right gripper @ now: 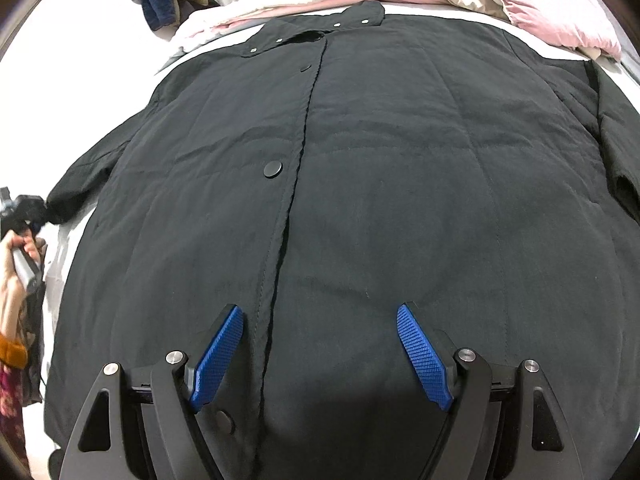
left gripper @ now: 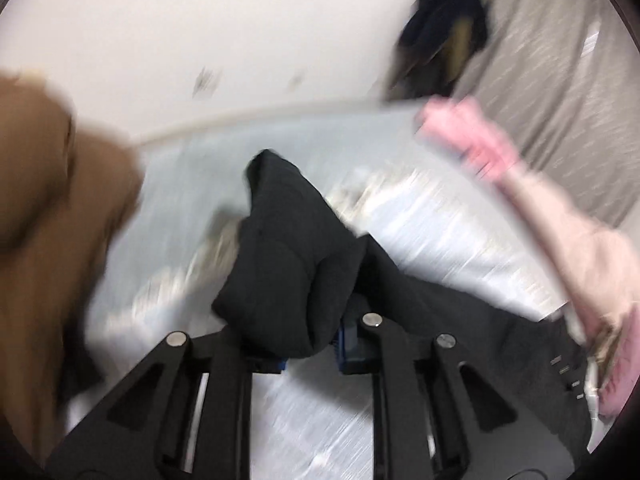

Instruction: Fold large clothes

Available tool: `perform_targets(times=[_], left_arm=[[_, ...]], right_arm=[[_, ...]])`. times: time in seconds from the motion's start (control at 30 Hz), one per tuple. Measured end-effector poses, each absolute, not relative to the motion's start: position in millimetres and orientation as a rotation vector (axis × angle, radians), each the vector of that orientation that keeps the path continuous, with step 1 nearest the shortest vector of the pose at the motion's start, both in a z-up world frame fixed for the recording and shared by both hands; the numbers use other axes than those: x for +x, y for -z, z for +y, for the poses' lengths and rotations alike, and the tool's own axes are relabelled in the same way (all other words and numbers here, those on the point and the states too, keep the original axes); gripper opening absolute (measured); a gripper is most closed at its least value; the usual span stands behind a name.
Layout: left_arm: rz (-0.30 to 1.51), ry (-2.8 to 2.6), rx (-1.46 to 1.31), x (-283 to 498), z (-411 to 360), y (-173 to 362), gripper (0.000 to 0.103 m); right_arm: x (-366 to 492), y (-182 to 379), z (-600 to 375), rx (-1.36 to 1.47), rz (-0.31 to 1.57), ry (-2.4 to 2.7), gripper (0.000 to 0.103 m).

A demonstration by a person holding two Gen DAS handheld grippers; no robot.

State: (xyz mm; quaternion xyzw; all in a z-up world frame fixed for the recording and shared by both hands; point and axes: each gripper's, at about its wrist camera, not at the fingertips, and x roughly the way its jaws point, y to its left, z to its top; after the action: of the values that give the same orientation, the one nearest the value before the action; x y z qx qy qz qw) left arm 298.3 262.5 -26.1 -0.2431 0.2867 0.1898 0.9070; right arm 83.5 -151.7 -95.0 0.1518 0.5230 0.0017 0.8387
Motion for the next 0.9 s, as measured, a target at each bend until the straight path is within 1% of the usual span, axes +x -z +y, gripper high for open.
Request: perform_targets(times=[0.03, 0.07, 0.1, 0.13, 0.17, 0.2, 0.23, 0.3, 0.4, 0.47, 0.57, 0.6, 0.63, 0.7, 0.77, 0.83, 0.9], left_arm=[[0.532, -0.373, -0.476, 293, 266, 18, 0.019], [0.516, -0.406, -0.432, 291, 268, 16, 0.024], [0.546, -0.471, -0.381, 293, 270, 20, 0.030], [0.585, -0.539, -0.341, 297, 270, 26, 0.048], [0.647, -0.634, -0.292, 302, 272, 34, 0.059], [0.736, -0.772, -0.244, 307, 278, 45, 0.060], [0.779, -0.830, -0.242, 308, 283, 51, 0.061], [0.800, -0.808, -0.335, 300, 296, 57, 0.061], [0.723, -0.783, -0.396, 283, 297, 41, 0.065], [0.619, -0.797, -0.357, 273, 281, 17, 0.077], [0.469, -0.672, -0.292, 269, 245, -11, 0.084], [0.459, -0.616, -0.270, 271, 232, -15, 0.085], [0.467, -0.519, -0.241, 278, 215, -16, 0.088], [0.538, -0.367, -0.203, 298, 186, -4, 0.089], [0.572, -0.338, -0.153, 312, 170, 13, 0.089], [0.594, -0.371, -0.075, 323, 161, 40, 0.089], [0.678, -0.422, -0.003, 334, 169, 76, 0.089]], right_arm=[[83, 95, -152, 0.320, 1.106, -0.002, 0.081], [84, 95, -151, 0.318, 1.106, 0.000, 0.081], [84, 95, -151, 0.315, 1.105, 0.002, 0.081], [83, 95, -150, 0.311, 1.106, 0.003, 0.081], [84, 95, -149, 0.306, 1.105, 0.005, 0.081], [84, 95, -149, 0.302, 1.105, 0.007, 0.081], [83, 95, -148, 0.300, 1.105, 0.008, 0.081], [83, 95, -148, 0.299, 1.104, 0.007, 0.081], [83, 95, -147, 0.303, 1.104, 0.009, 0.081], [84, 95, -146, 0.301, 1.104, 0.012, 0.082], [85, 95, -144, 0.300, 1.101, 0.016, 0.085], [85, 96, -144, 0.297, 1.101, 0.017, 0.085], [85, 96, -143, 0.296, 1.098, 0.017, 0.086], [85, 96, -143, 0.295, 1.091, 0.013, 0.087], [85, 96, -143, 0.297, 1.087, 0.007, 0.087], [84, 96, -145, 0.303, 1.085, -0.001, 0.087], [84, 95, -147, 0.307, 1.086, -0.010, 0.087]])
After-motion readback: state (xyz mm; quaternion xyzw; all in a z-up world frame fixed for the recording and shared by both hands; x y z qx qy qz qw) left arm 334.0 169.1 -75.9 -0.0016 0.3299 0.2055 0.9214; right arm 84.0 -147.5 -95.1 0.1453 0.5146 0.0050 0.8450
